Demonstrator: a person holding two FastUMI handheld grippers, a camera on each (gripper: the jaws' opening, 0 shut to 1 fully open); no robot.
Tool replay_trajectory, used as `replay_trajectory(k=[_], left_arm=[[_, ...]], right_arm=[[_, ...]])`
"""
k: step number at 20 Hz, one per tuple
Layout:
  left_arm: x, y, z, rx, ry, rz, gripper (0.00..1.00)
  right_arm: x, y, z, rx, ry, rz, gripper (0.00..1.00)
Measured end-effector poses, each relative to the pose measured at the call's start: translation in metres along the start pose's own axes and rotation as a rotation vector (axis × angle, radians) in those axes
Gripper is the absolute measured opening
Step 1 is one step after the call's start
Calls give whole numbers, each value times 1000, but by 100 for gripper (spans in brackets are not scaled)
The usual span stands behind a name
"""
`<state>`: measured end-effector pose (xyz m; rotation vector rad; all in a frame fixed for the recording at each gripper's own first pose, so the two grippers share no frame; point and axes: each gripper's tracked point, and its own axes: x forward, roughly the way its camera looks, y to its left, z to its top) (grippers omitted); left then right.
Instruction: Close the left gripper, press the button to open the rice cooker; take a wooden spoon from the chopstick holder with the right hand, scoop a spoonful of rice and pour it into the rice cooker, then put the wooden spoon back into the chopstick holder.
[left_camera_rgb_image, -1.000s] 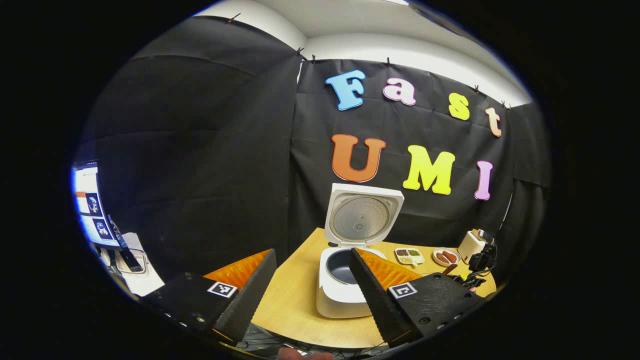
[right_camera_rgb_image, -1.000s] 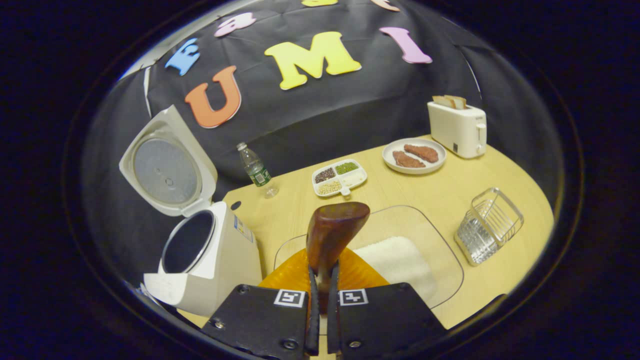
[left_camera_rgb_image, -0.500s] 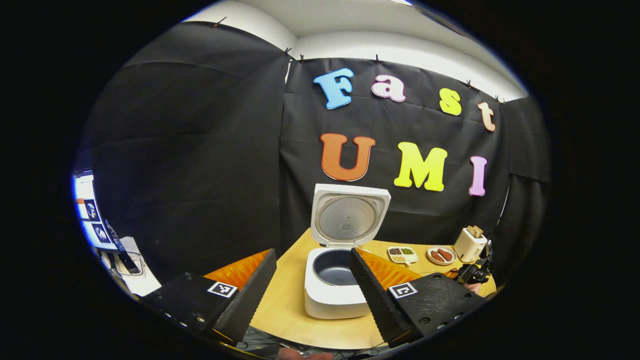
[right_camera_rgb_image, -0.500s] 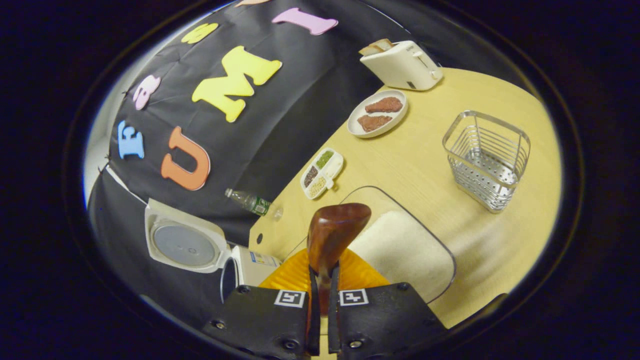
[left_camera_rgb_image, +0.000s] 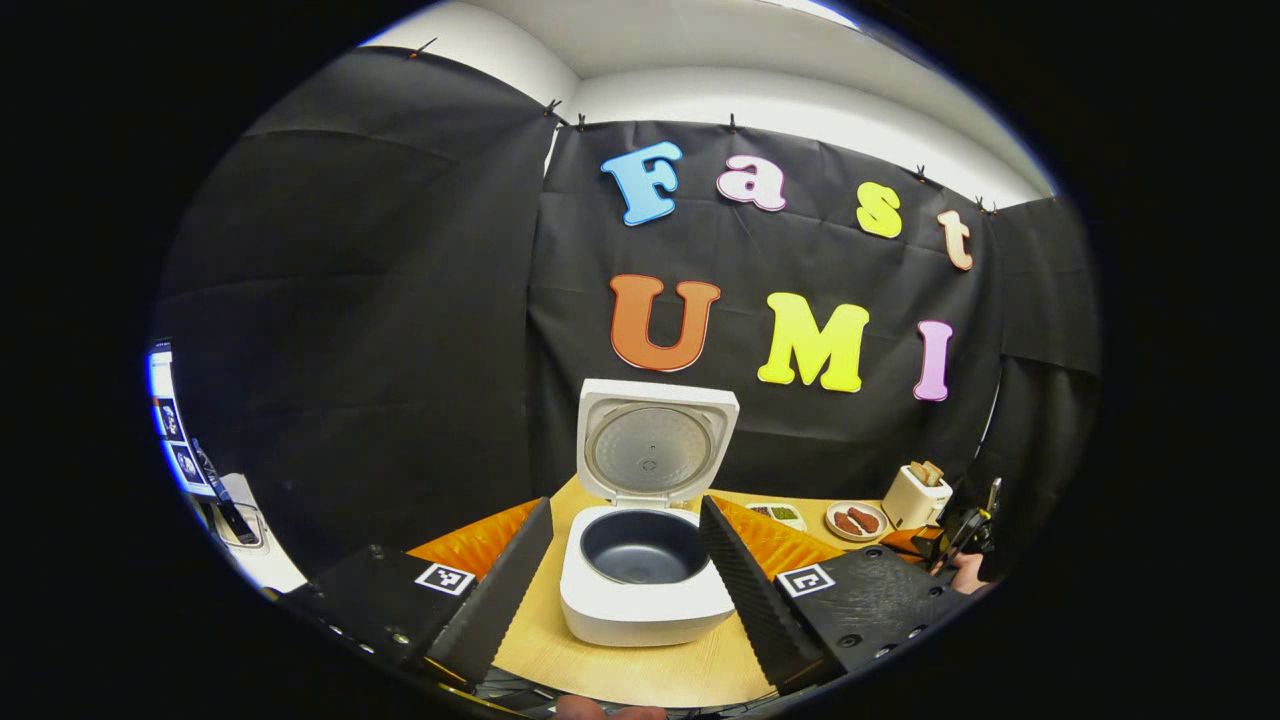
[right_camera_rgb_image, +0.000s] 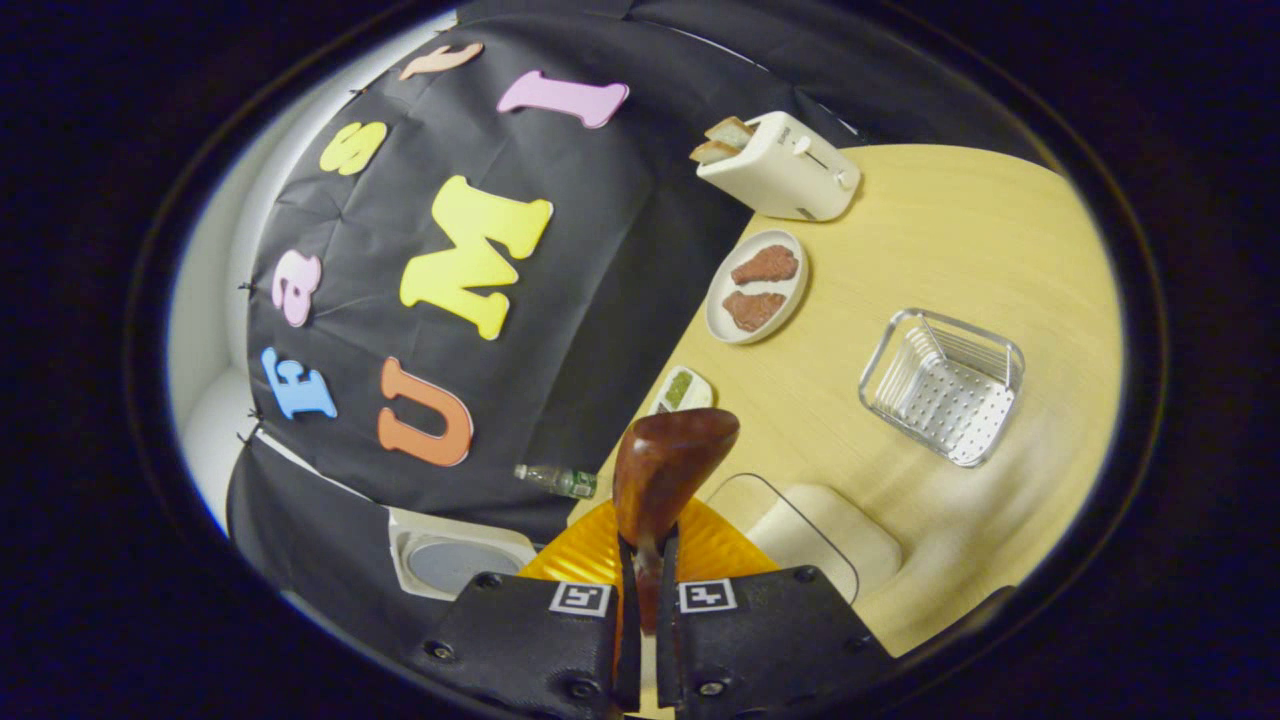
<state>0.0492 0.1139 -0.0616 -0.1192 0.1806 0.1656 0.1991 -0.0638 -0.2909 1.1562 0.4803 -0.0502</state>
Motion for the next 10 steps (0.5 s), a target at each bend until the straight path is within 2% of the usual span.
replay_trajectory(k=[3,6,10], left_arm=[[-1,10,2,42,-20,18,94],[-6,15,5,23,-33,27,94],[-12,20,8,0,-39,13,94]], right_arm=[[-1,48,1,0,10,71,11],[7,103,-10,-18,35,136,11],[34,160,-46,-91,85,165,11]])
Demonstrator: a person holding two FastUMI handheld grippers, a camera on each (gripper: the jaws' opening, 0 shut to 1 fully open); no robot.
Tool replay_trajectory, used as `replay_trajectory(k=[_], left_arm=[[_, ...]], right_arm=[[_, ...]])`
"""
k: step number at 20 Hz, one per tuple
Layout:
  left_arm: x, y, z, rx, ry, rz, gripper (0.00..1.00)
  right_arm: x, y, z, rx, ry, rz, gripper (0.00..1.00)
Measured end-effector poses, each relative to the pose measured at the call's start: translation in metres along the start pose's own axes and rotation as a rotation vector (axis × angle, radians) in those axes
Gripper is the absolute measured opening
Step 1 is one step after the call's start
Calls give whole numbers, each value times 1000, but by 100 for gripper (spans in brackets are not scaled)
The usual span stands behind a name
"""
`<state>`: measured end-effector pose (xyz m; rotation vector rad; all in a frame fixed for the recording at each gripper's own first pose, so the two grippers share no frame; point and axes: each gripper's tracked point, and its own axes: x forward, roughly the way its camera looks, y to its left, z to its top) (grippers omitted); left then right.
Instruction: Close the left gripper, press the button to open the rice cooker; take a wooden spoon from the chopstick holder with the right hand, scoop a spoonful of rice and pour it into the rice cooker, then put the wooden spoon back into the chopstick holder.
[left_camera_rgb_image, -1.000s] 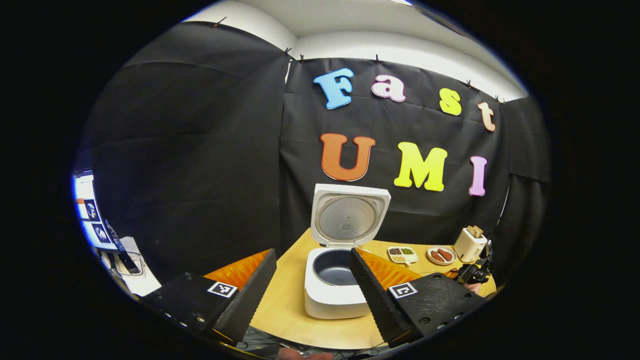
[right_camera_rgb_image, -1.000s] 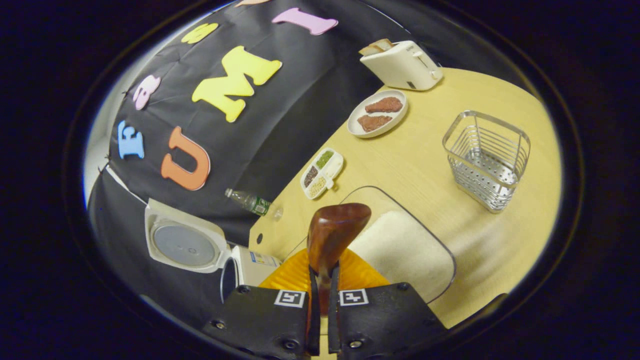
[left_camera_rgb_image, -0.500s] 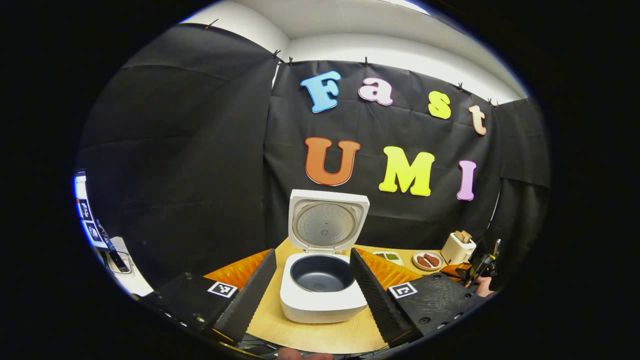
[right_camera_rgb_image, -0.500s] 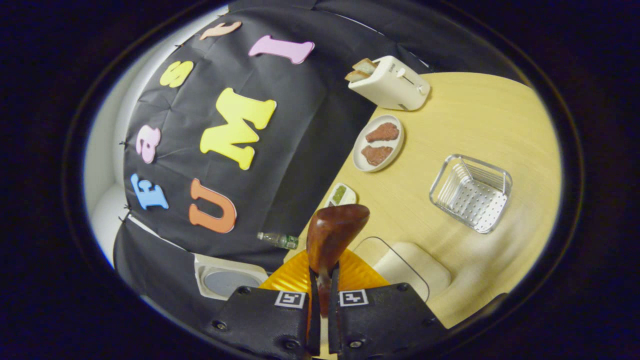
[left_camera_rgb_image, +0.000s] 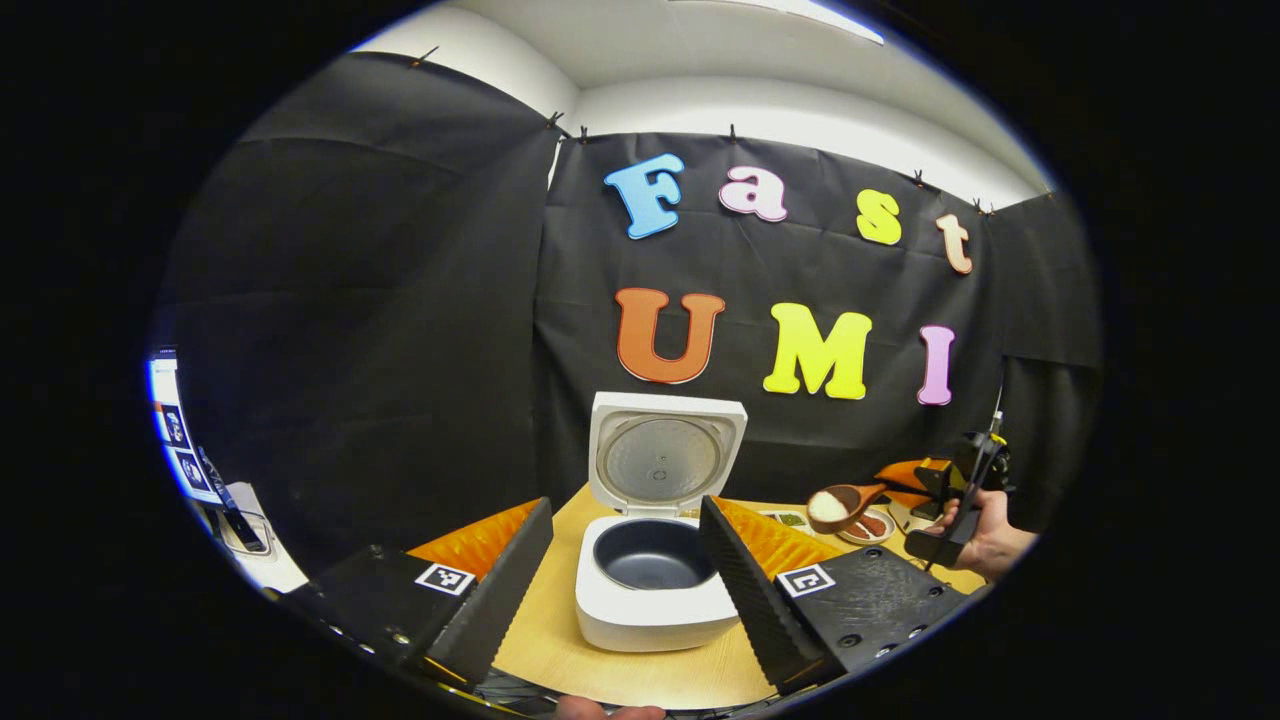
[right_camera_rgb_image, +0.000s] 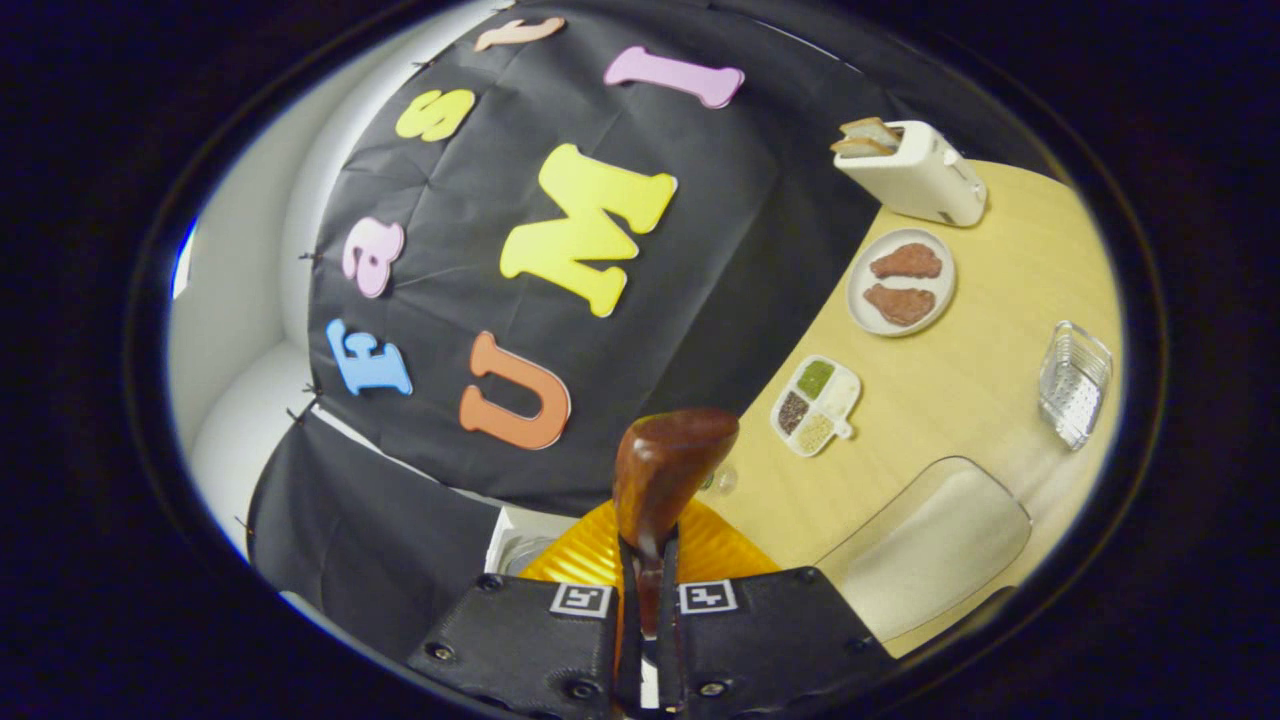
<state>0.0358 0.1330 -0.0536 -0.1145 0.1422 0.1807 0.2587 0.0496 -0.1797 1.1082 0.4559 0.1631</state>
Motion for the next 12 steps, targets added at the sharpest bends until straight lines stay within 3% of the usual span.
replay_trajectory(k=[5,12], left_arm=[[-9,29,-6,-11,11,33,94],[-24,72,-13,-47,43,104,94]], right_arm=[[55,50,-68,-139,104,18,11],[109,56,-140,-344,205,-25,11]])
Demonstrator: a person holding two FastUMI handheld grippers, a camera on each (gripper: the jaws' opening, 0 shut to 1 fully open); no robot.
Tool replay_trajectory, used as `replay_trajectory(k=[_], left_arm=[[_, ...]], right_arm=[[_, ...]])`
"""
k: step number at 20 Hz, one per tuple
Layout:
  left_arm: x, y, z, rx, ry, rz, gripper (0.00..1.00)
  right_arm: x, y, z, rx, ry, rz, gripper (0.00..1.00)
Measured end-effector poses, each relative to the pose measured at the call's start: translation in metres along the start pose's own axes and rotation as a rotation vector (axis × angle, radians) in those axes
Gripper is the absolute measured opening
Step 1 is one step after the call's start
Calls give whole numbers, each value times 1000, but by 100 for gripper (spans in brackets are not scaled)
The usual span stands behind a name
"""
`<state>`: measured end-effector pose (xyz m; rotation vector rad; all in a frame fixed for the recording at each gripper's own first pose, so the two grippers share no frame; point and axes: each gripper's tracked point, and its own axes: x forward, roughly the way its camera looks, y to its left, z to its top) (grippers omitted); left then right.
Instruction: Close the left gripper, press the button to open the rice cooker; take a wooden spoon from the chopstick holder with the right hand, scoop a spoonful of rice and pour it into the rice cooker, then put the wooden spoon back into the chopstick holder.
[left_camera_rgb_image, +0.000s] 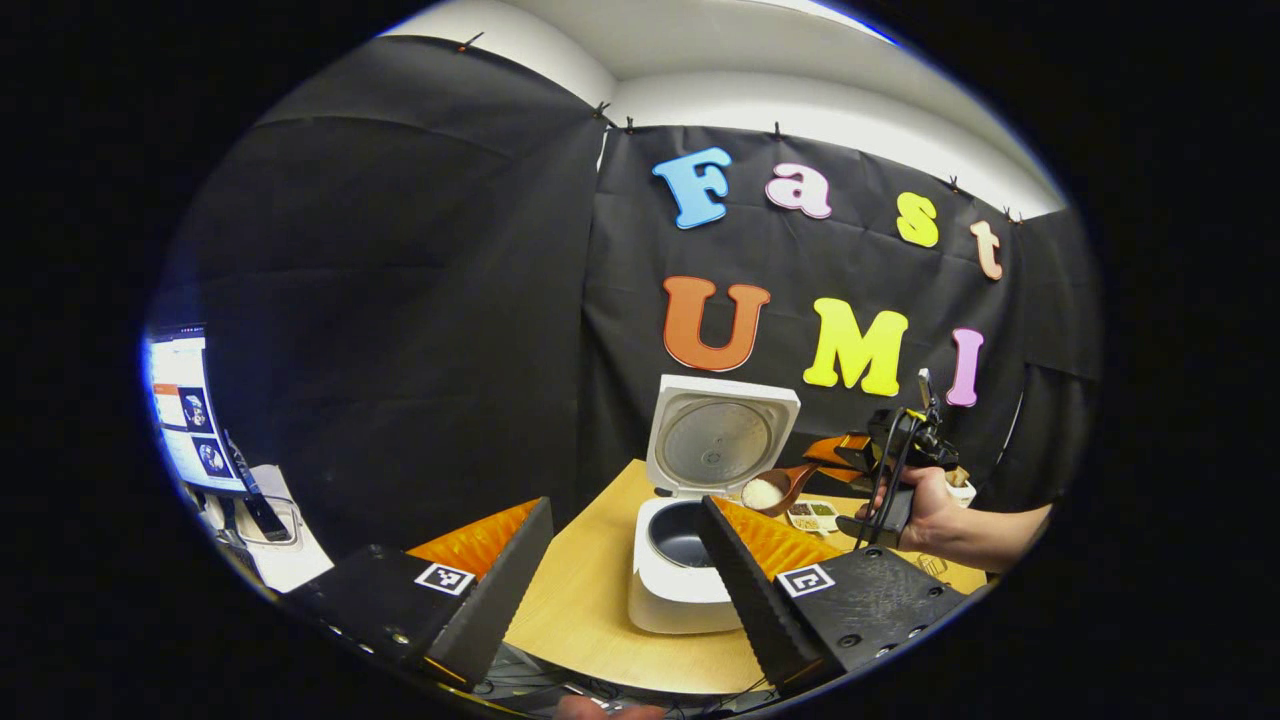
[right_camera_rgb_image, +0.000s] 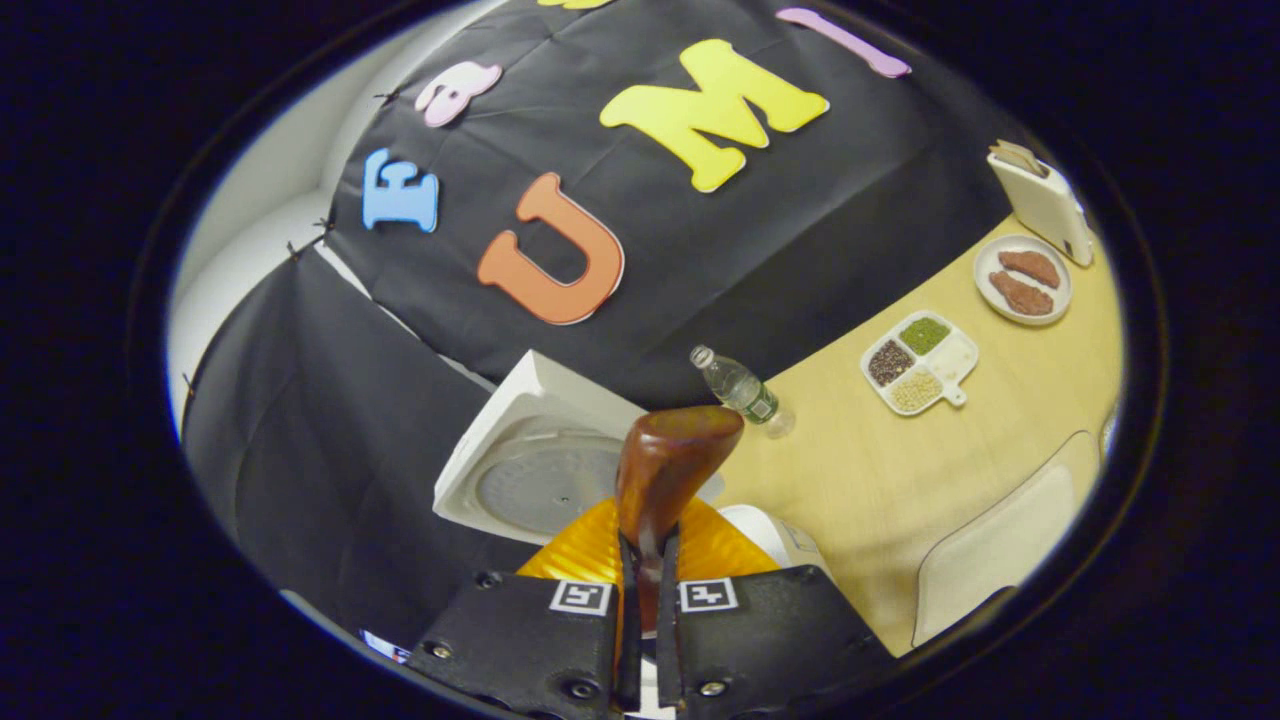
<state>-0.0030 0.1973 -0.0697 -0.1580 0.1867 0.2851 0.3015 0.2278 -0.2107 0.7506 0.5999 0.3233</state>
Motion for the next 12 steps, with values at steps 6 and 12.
replay_trajectory(k=[6,12], left_arm=[[-5,8,-7,-2,16,7,94],[-8,13,-3,-22,-1,13,94]], right_arm=[[9,1,-15,-83,8,-20,11],[5,15,-11,-172,-11,-17,11]])
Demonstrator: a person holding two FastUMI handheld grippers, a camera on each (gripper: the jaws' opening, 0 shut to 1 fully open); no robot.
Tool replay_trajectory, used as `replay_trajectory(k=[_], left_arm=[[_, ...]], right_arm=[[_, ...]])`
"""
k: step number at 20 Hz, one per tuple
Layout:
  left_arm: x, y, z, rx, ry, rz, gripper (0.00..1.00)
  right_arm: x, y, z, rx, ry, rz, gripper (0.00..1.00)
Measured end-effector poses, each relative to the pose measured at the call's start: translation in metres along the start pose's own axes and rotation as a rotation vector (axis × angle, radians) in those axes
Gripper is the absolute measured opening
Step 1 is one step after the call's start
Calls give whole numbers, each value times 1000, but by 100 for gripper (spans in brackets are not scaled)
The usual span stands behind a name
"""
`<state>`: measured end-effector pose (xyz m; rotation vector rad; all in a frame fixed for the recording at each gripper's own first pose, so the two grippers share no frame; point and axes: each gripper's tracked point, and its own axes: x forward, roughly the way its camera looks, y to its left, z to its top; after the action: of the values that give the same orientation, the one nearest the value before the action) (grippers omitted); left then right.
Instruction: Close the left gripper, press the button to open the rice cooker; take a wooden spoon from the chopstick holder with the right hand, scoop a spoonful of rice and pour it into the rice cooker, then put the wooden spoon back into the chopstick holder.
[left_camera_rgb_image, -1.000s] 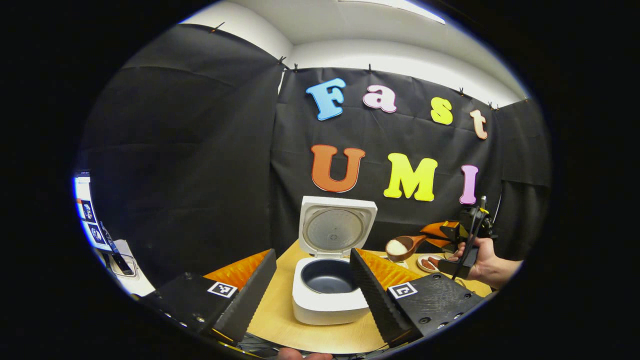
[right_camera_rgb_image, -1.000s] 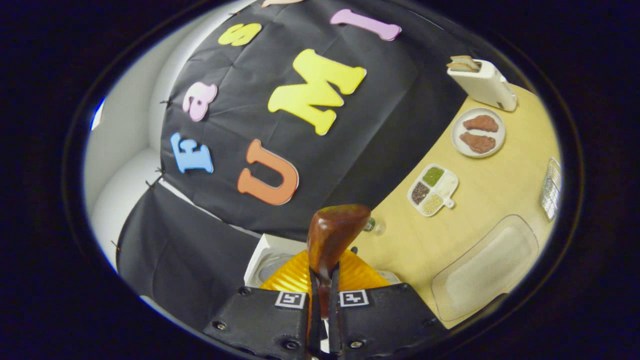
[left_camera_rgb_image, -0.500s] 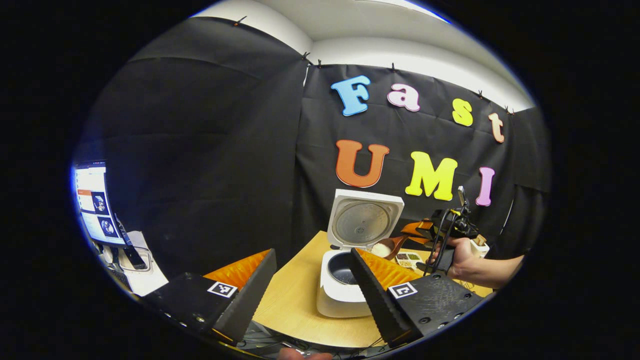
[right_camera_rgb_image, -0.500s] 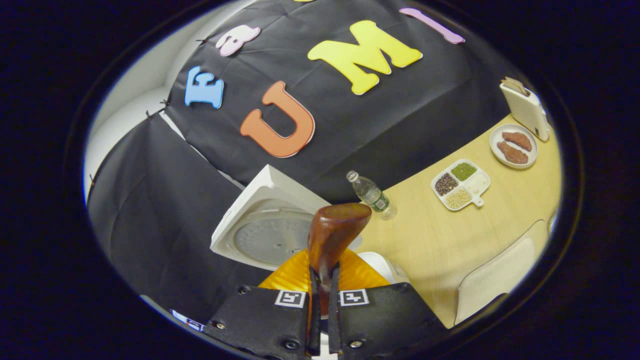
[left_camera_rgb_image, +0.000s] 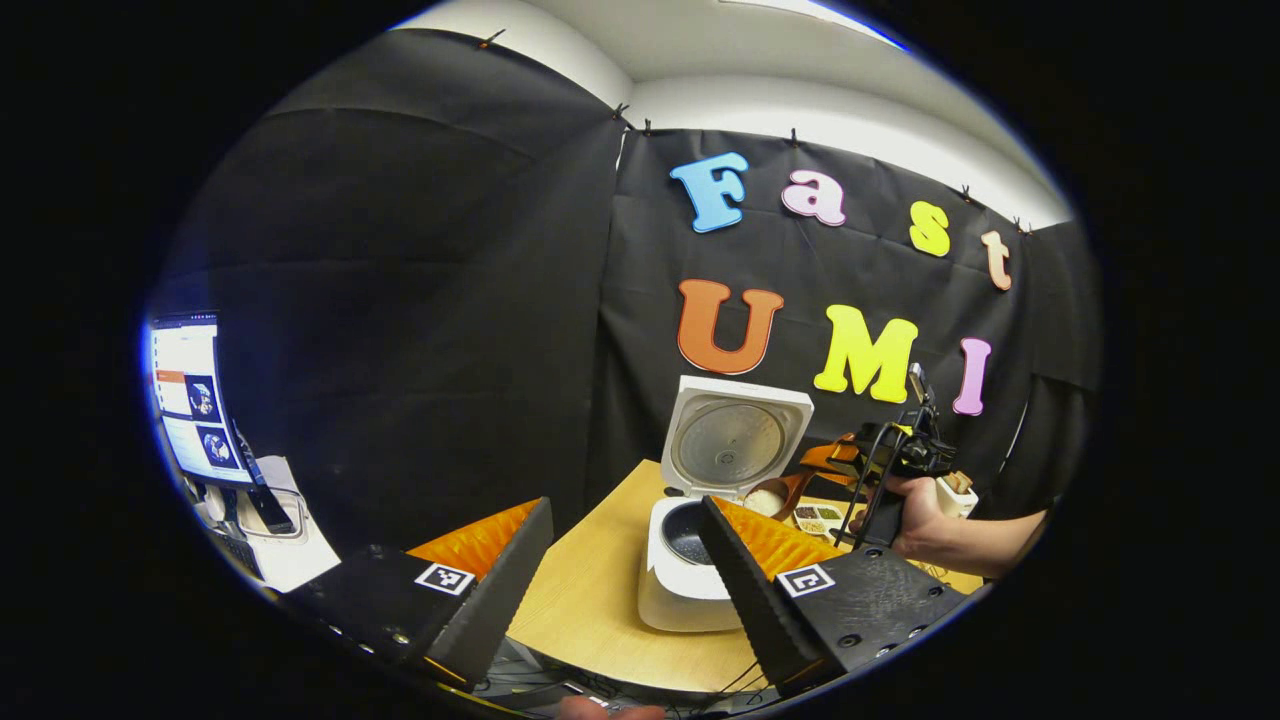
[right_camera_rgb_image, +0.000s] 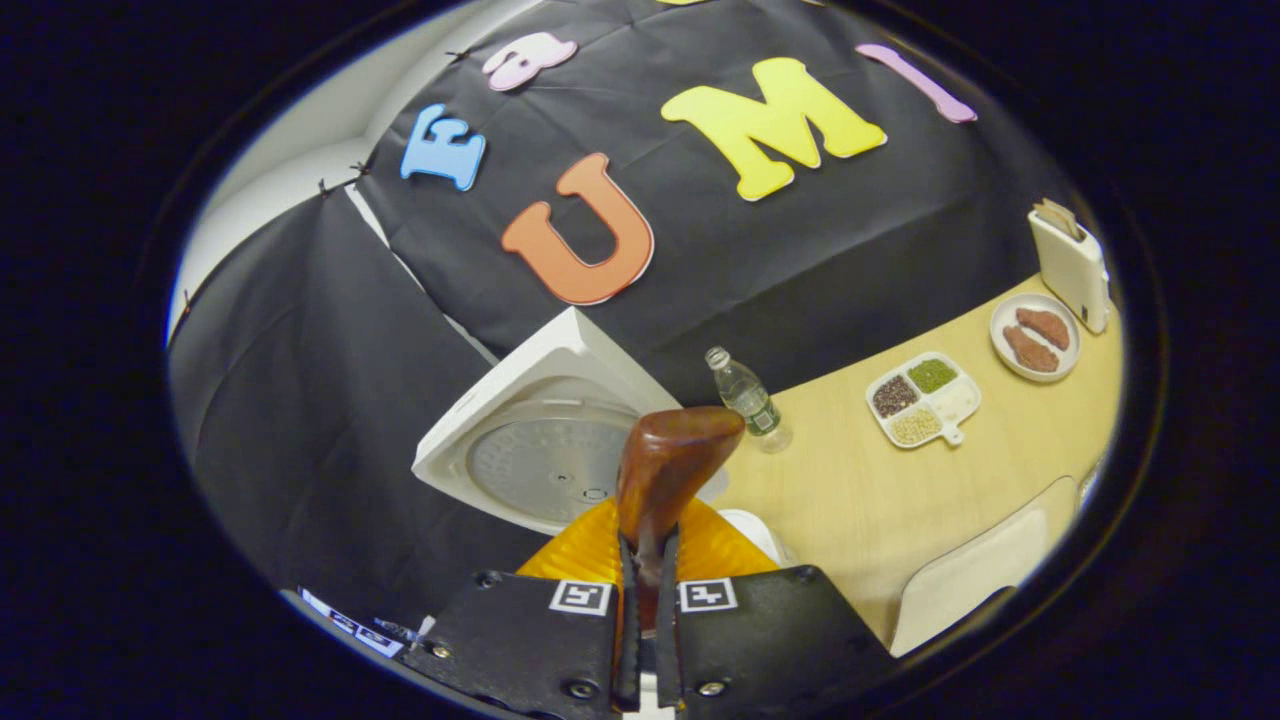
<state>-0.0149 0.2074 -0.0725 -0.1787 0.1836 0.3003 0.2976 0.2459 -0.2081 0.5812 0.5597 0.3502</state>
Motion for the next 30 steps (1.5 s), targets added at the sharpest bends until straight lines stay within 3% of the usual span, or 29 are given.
replay_trajectory(k=[12,24,30], left_arm=[[-8,6,-2,-15,-7,5,94],[-19,3,-2,-15,-15,7,94],[-23,3,0,-26,-27,12,94]], right_arm=[[-3,29,7,-308,-27,-7,11],[-18,79,5,-848,-132,-3,11],[-23,101,-1,-990,-176,34,11]])
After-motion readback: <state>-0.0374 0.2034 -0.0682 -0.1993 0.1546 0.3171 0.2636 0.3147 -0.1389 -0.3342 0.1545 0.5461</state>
